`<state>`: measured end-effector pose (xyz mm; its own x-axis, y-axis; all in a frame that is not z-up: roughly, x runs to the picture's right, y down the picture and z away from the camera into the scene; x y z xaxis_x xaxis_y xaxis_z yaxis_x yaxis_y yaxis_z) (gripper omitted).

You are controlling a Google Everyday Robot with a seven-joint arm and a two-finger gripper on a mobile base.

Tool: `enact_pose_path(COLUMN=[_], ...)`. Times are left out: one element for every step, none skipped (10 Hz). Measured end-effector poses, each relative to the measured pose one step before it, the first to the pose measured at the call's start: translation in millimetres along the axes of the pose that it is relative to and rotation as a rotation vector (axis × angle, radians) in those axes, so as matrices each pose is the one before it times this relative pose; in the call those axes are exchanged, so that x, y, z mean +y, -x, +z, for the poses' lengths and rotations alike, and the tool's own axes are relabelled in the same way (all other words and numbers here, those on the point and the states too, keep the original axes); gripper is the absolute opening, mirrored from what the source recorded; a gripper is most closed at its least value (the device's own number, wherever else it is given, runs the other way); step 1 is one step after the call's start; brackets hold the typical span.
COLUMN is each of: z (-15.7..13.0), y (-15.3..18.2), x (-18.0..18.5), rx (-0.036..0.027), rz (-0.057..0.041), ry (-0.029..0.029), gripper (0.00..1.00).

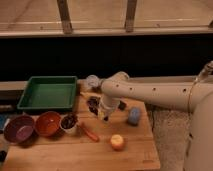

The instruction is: Wipe tray with brush

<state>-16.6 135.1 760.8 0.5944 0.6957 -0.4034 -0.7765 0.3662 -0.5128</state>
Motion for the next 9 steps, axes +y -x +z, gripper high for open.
enact_pose_path(z=[-11.71, -10.60, -8.55, -6.28, -3.35, -3.80, -2.46, -1.66, -1.77], y=[9.66, 8.59, 7.98, 7.96, 5.13, 6.75, 6.09, 4.31, 4.06], x=[6.79, 3.02, -0.62, -5.03, -4.66, -9.15, -6.90, -3.74, -1.41], rx=[-0.01950, -0.02061, -0.01790, -0.01378, -0.00714, -0.00898, -0.00646, -0.00488, -0.00480], rz=[-0.00575, -0.00198, -0.00094, 0.00163, 0.00512, 0.00816, 0.00476, 0.00177, -0.00088], ry=[-0.00984, -0.01786, -0.02245, -0.02669, -0.01587, -0.02457, -0.01456, -0.01023, -0.00841], gripper=[0.00, 0.00, 0.00, 0.00, 0.00, 0.00, 0.00, 0.00, 0.00])
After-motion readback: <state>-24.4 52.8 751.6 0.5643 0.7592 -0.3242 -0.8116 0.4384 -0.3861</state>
